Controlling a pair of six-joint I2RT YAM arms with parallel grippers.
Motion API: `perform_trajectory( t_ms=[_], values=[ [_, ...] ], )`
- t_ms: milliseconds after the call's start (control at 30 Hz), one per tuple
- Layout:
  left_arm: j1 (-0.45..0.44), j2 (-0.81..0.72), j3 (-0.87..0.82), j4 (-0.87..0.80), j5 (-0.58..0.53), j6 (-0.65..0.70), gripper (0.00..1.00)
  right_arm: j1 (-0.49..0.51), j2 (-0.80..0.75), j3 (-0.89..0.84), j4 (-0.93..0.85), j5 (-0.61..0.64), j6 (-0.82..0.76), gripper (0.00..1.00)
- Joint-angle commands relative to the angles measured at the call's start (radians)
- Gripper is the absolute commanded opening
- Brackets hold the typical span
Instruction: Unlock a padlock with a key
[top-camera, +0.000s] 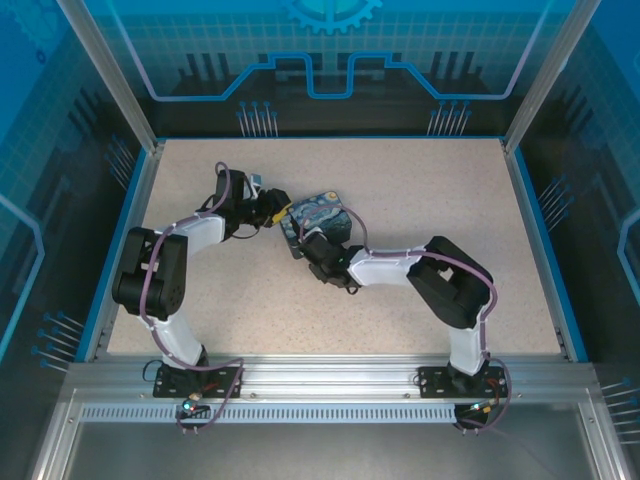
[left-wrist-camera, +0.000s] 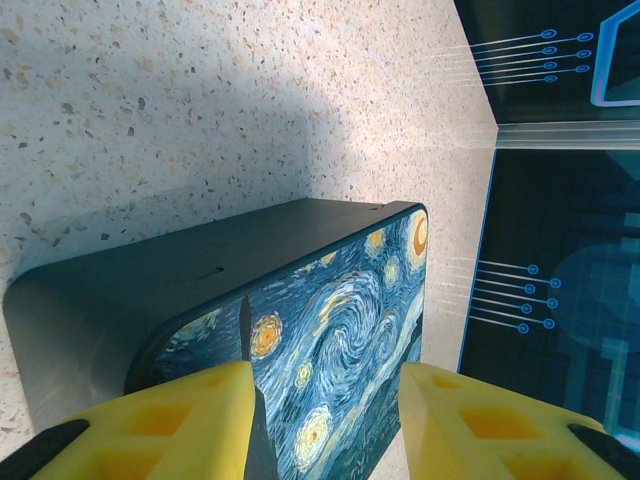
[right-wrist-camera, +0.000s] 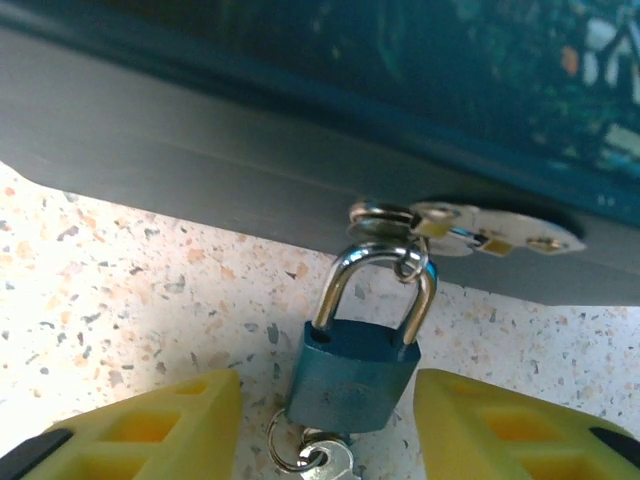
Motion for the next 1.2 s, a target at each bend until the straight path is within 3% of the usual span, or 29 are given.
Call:
perform_trajectory(
  t_ms=[0,300,467,733,867,1033,1167],
  values=[
    [0.009,0.039,-0.013,-0.023,-0.007,0.002,0.44,0.021,0.02,0.019,-0.03,0.062,0.01,0.43],
    [0.009,0.041,-0.013,-0.023,-0.009,0.002,0.44,0.022,-0.051,-0.069,0.046,0.023,-0.031,0.09],
    [0.009,0.038,-0.013,-0.028,-0.011,0.002,0.44,-0.015,-0.118,-0.175,0.148,-0.115,-0.062,0.0],
    [0.008,0.043,-0.012,-0.028,-0.014,0.002,0.44,-0.216,-0.222,-0.364,0.364,-0.552,-0.023,0.0],
    [0.007,0.04,-0.013,-0.028,-0.016,0.002,0.44,-0.232,-0.247,-0.358,0.336,-0.528,-0.08,0.0],
    [0.007,0.038,-0.015,-0.026,-0.014,0.002,0.44,-0.232,-0.246,-0.36,0.368,-0.477,-0.129,0.24],
    [0.007,0.032,-0.016,-0.03,-0.013,0.004,0.44,-0.275,-0.231,-0.344,0.415,-0.563,-0.158,0.38]
  ],
)
